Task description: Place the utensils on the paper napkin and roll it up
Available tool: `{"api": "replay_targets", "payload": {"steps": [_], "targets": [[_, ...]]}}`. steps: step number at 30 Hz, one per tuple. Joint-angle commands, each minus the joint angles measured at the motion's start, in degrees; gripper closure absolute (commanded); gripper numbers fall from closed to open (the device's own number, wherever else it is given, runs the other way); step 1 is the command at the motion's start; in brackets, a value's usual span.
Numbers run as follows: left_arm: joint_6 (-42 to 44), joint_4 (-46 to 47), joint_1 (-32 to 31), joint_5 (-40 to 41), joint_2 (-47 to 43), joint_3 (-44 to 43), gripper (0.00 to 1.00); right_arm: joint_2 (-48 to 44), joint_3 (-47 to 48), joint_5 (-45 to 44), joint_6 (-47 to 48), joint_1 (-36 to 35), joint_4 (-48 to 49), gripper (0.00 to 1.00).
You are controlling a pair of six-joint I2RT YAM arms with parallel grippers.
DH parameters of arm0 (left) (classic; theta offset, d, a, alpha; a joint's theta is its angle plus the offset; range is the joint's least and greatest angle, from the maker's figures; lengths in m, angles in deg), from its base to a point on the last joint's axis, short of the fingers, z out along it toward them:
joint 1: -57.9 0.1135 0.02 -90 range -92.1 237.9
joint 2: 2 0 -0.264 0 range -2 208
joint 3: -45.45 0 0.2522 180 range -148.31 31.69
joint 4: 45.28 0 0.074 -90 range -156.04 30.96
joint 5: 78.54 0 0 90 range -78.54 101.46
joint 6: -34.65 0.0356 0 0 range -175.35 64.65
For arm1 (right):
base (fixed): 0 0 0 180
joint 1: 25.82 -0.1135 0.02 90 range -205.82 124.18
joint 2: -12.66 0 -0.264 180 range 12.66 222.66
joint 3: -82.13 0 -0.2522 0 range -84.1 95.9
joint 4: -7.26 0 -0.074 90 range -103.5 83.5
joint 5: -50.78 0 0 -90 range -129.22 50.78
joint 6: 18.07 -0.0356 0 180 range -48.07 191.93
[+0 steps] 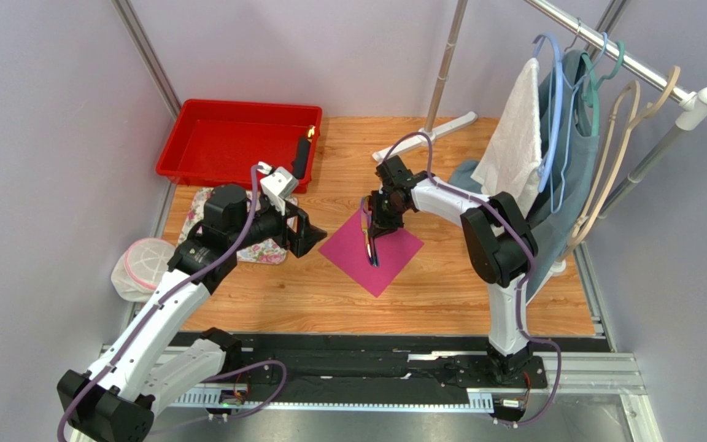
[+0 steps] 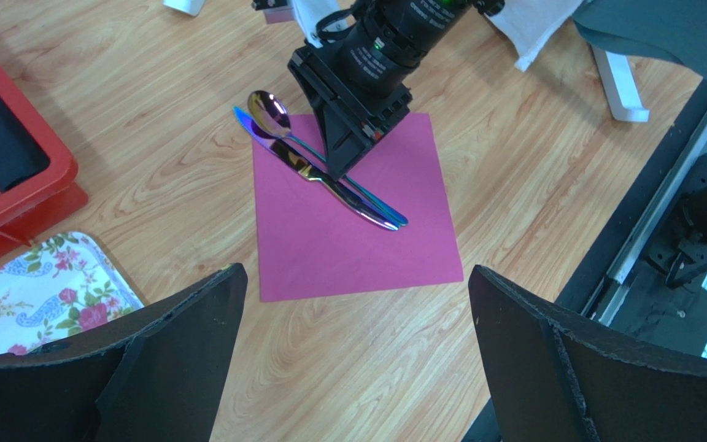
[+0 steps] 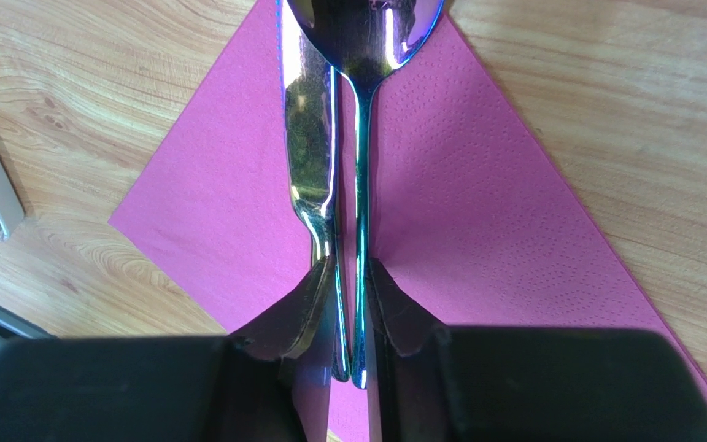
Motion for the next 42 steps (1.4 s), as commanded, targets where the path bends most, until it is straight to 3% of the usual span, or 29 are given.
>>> {"api": "replay_targets", "payload": {"steps": [1, 6, 9, 11, 14, 17, 18, 20, 21, 26, 29, 35, 42], "targets": [[6.01, -2.01, 0.28, -3.13, 0.08, -0.01, 0.01, -2.57, 2.01, 2.28, -0.8, 1.4, -0.38, 0.79], [21.04, -8.34, -0.68, -11.03, 2.45, 0.25, 0.01, -8.19, 1.49, 4.65, 1.12, 3.69, -1.44, 0.71], [30.35, -8.08, -6.28, -8.69, 3.59, 2.71, 0.01, -11.17, 1.05, 6.58, 3.49, 4.04, -2.05, 0.59], [36.57, -5.29, -9.46, -7.19, 4.21, 5.34, 0.02, -12.41, 0.61, 6.85, 6.31, 3.96, -2.85, 0.58], [44.13, -0.71, -15.88, -5.16, 6.32, 7.98, 0.05, -14.7, -0.18, 6.77, 12.1, 3.87, -3.63, 0.44], [50.75, 3.68, -20.54, -5.95, 10.53, 9.48, 0.11, -16.54, -1.41, 7.2, 18.08, 3.87, -4.69, 0.24], [51.64, 5.17, -21.34, -6.64, 13.07, 9.57, 0.14, -16.99, -1.85, 7.03, 19.14, 3.78, -4.78, 0.09], [54.01, 7.55, -23.53, -8.05, 16.06, 8.96, 0.19, -17.95, -3.08, 7.29, 22.29, 3.61, -5.04, 0.02], [54.28, 8.26, -24.24, -8.23, 18.95, 8.61, 0.27, -18.3, -3.43, 8.42, 23.18, 3.6, -5.39, 0.01], [57.71, 8.36, -28.37, -6.74, 27.23, 5.02, 0.46, -18.57, -6.07, 11.33, 24.07, 3.69, -6.71, 0.02], [56.75, 6.51, -28.9, -5.25, 33.81, 1.33, 0.62, -17.87, -7.13, 13.53, 23.37, 4.39, -6.63, 0.06], [52.79, 6.42, -30.04, -0.85, 40.06, -2.99, 0.68, -15.59, -5.81, 19.42, 21.7, 7.29, -8.03, 0.11], [51.64, 4.66, -31.63, 1.17, 44.29, -5.19, 0.68, -13.65, -5.19, 23.02, 22.05, 9.05, -9.88, 0.15]]}}
